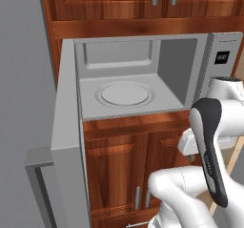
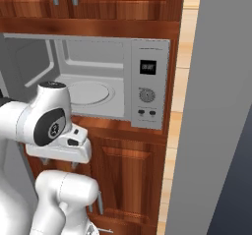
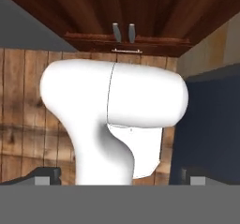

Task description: Place the sponge inside the microwave to prepare for sanitizing.

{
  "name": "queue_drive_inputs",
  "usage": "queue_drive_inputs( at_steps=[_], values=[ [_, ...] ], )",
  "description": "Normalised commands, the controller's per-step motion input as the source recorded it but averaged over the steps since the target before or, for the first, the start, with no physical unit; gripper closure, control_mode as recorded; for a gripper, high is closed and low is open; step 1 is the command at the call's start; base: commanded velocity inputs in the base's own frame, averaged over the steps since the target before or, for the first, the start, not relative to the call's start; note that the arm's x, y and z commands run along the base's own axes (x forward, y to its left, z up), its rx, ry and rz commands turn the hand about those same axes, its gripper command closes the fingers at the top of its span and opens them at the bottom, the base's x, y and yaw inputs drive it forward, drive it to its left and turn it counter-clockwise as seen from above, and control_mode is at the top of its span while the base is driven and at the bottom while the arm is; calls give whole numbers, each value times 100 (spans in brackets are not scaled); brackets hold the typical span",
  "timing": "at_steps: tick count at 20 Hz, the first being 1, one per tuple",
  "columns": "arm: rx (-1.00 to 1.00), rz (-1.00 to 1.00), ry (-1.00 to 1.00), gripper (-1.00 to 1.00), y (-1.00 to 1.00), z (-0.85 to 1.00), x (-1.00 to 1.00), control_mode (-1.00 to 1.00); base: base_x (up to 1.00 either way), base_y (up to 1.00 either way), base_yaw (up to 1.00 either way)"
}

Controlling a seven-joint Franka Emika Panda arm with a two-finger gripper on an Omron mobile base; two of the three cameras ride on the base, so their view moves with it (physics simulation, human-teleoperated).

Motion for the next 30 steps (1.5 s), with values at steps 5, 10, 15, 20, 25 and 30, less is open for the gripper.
queue_drive_inputs(
  at_steps=[5,10,15,20,25,30],
  values=[
    [2,-13,0,-100,0,-18,-67,-100,0,0,0],
    [0,-4,1,-100,0,-3,9,-100,0,0,0],
    [0,0,6,-100,0,0,48,-100,0,0,0],
    [0,0,1,-100,0,0,6,-100,0,0,0],
    [0,0,0,-100,0,0,0,-100,0,0,0],
    [0,0,0,-100,0,0,0,-100,0,0,0]
  ],
)
